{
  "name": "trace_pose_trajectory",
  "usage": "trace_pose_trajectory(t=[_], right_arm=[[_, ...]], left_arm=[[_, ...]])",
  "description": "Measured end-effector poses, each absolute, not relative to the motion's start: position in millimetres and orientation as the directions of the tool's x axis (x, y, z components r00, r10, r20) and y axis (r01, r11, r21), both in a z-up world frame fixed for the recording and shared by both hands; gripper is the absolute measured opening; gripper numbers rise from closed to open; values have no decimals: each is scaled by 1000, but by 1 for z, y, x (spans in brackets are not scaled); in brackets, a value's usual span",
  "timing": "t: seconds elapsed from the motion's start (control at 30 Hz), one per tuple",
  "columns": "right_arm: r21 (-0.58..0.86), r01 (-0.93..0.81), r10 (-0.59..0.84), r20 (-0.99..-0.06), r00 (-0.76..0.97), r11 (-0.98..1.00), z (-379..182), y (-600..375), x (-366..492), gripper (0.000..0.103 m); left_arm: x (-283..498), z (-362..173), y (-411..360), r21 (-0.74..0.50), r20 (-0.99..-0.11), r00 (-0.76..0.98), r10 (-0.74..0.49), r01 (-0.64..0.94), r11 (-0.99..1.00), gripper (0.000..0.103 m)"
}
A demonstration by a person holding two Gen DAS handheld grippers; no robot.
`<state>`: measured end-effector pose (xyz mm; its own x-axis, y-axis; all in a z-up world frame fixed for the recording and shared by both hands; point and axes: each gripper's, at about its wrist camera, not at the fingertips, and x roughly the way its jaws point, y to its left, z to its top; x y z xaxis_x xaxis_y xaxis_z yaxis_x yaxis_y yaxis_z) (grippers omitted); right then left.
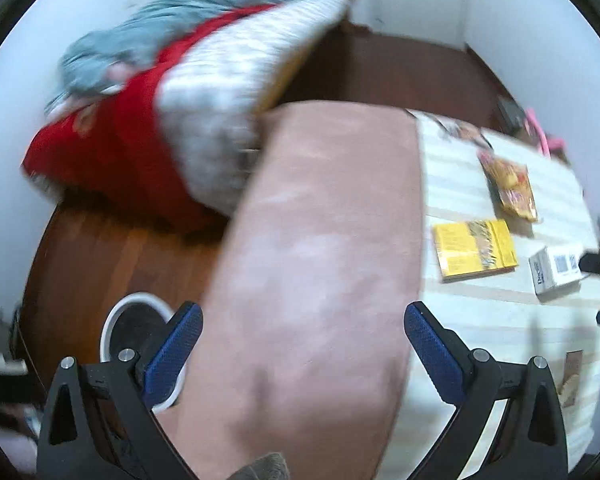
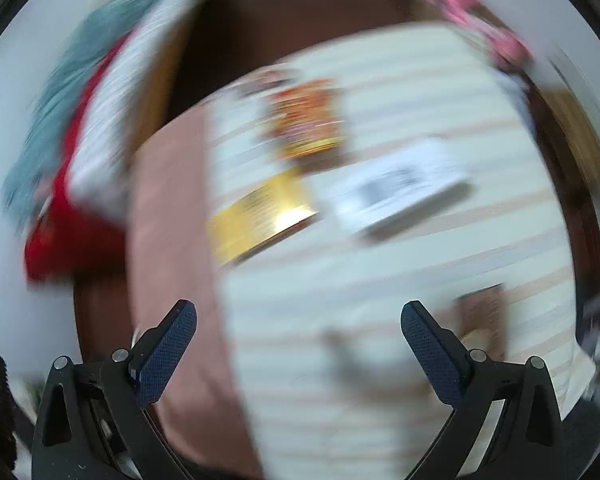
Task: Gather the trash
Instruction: 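Move both open tools back over the table, then grasp the yellow cigarette box with the left gripper while the right grasps the white carton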
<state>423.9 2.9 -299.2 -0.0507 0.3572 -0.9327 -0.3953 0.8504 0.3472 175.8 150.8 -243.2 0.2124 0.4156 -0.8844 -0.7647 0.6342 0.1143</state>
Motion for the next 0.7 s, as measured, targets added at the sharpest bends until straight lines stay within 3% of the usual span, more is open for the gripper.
trace_pose_trajectory(t=[0.1, 0.23, 0.3, 0.33, 0.43, 0.6, 0.67, 0.7], right_arm=[[335, -258, 328, -942, -70, 906, -337, -8, 473, 103], [292, -250, 286, -956, -59, 923, -365, 7, 506, 102], [264, -287, 261, -964, -51, 921, -372, 16, 513, 91], [255, -314, 251, -966, -54, 915, -375, 20, 515, 76], [239, -416, 234, -970, -64, 878, -376, 27, 513, 69], [193, -536, 151, -981, -122, 822, -375, 17, 524, 71], [182, -548, 131, -983, -132, 816, -376, 12, 528, 83], [177, -544, 132, -984, -121, 820, -375, 10, 530, 84]], left_arm=[[221, -256, 151, 169, -891, 193, 411, -700, 694, 103], [258, -265, 146, 232, -887, 204, 415, -581, 780, 103], [276, -270, 141, 242, -894, 228, 386, -480, 843, 103], [284, -272, 138, 244, -898, 237, 370, -430, 869, 103], [309, -281, 126, 216, -929, 256, 266, -207, 954, 103], [334, -303, 122, 114, -971, 208, 117, -30, 993, 102], [342, -308, 120, 62, -979, 197, 58, 14, 998, 100], [345, -311, 119, 44, -981, 189, 37, 33, 999, 90]])
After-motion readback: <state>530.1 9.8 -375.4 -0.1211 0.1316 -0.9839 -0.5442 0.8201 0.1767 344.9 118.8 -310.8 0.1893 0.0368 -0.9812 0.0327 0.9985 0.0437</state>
